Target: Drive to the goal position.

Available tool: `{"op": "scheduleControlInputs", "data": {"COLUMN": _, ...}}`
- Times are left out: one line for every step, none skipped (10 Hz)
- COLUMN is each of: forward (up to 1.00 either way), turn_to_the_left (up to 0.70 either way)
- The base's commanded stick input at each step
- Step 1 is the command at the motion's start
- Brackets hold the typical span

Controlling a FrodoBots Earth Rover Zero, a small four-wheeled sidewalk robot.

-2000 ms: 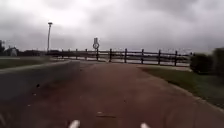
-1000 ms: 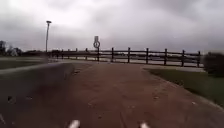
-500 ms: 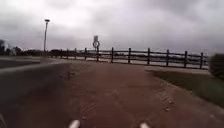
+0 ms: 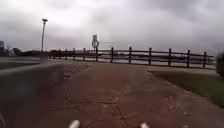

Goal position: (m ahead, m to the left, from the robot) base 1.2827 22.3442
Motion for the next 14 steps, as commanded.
{"op": "scheduleControlInputs", "data": {"forward": 0.70, "turn_to_the_left": 0.00}}
{"op": "scheduleControlInputs", "data": {"forward": 0.70, "turn_to_the_left": 0.00}}
{"op": "scheduleControlInputs", "data": {"forward": 0.70, "turn_to_the_left": 0.00}}
{"op": "scheduleControlInputs", "data": {"forward": 0.70, "turn_to_the_left": 0.00}}
{"op": "scheduleControlInputs", "data": {"forward": 0.70, "turn_to_the_left": 0.00}}
{"op": "scheduleControlInputs", "data": {"forward": 0.70, "turn_to_the_left": 0.00}}
{"op": "scheduleControlInputs", "data": {"forward": 0.70, "turn_to_the_left": 0.00}}
{"op": "scheduleControlInputs", "data": {"forward": 0.70, "turn_to_the_left": 0.01}}
{"op": "scheduleControlInputs", "data": {"forward": 0.70, "turn_to_the_left": 0.10}}
{"op": "scheduleControlInputs", "data": {"forward": 0.70, "turn_to_the_left": 0.35}}
{"op": "scheduleControlInputs", "data": {"forward": 0.70, "turn_to_the_left": 0.35}}
{"op": "scheduleControlInputs", "data": {"forward": 0.70, "turn_to_the_left": 0.35}}
{"op": "scheduleControlInputs", "data": {"forward": 0.70, "turn_to_the_left": 0.35}}
{"op": "scheduleControlInputs", "data": {"forward": 0.70, "turn_to_the_left": 0.35}}
